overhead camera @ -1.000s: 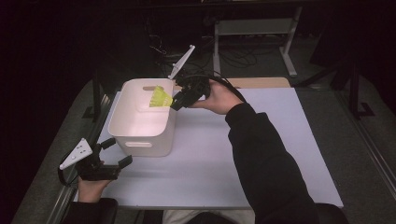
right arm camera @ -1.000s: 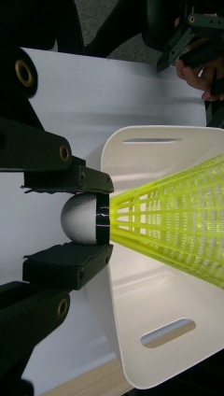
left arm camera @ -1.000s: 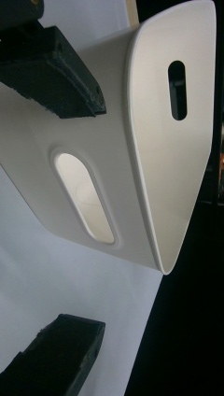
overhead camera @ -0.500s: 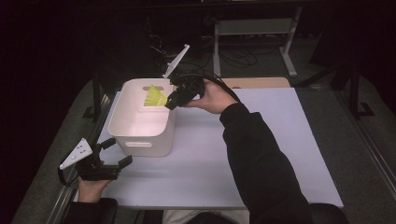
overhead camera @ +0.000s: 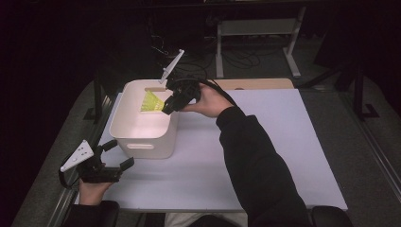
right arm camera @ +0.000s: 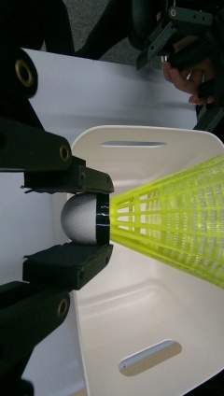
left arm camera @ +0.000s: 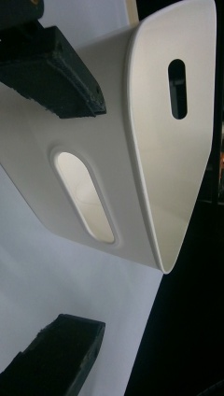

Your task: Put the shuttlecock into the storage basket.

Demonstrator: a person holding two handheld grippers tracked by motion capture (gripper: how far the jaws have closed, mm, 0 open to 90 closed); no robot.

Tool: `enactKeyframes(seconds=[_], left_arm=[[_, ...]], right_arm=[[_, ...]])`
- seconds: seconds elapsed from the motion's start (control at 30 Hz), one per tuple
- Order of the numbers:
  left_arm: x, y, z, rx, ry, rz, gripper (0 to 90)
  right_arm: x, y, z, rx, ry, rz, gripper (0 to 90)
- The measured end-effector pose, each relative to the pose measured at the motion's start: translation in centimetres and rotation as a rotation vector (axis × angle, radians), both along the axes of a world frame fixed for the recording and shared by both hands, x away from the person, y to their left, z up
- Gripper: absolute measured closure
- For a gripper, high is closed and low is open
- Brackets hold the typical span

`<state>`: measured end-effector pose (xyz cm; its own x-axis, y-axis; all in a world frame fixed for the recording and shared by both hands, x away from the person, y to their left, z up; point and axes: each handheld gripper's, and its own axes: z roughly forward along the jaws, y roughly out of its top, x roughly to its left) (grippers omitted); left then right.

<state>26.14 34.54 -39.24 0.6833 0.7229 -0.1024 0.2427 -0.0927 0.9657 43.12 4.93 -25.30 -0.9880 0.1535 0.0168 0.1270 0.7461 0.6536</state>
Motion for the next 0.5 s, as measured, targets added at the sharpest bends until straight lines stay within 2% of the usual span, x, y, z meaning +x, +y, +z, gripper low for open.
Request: enactKeyframes(seconds=[0.5], left_arm=[[0.01,0.01,-0.01,0.001,0.001,0.001,0.0]], right_arm=[[0.0,1.08,-0.39,0.009,0.004,0.016,63.1]])
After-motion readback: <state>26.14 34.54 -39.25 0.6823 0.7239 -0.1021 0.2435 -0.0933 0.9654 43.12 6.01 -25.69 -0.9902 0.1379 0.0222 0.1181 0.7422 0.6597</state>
